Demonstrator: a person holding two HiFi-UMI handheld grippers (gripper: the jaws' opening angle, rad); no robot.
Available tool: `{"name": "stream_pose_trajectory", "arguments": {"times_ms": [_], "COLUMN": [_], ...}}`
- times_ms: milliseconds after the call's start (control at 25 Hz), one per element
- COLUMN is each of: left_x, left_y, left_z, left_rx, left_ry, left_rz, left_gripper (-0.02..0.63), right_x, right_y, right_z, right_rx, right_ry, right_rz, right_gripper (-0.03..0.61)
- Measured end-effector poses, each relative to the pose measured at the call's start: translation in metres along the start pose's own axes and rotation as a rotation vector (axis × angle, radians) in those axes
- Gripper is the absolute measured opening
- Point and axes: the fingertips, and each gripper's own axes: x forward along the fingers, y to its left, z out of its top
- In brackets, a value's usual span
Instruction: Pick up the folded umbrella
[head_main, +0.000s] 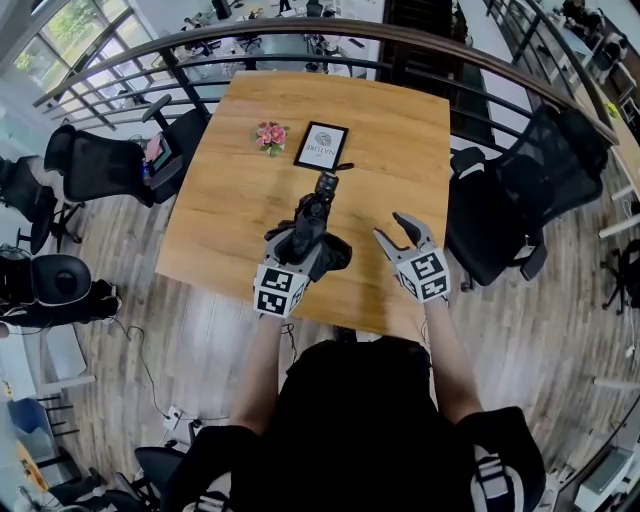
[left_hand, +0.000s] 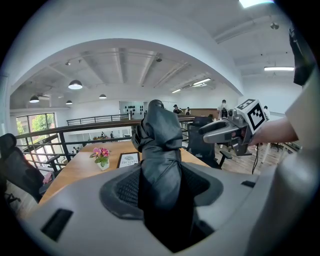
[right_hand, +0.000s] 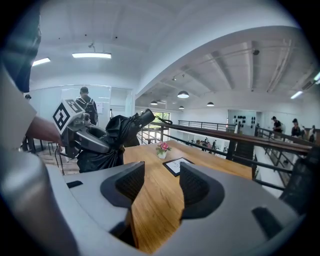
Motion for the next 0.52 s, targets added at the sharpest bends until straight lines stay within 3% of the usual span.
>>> {"name": "stream_pose_trajectory", "arguments": {"times_ms": [520], "left_x": [0.0047], "left_y": [0.0029], "left_z": [0.0026], "left_rx": [-0.001], "left_ry": [-0.005], "left_rz": [0.010], "left_gripper": [0.247], "right_x": [0.0034], "right_y": [-0.0059], "right_z": [0.0012], "right_rx": [-0.001], "right_ry": [-0.006], "right_rz": [0.001], "right_gripper": [0.218]}}
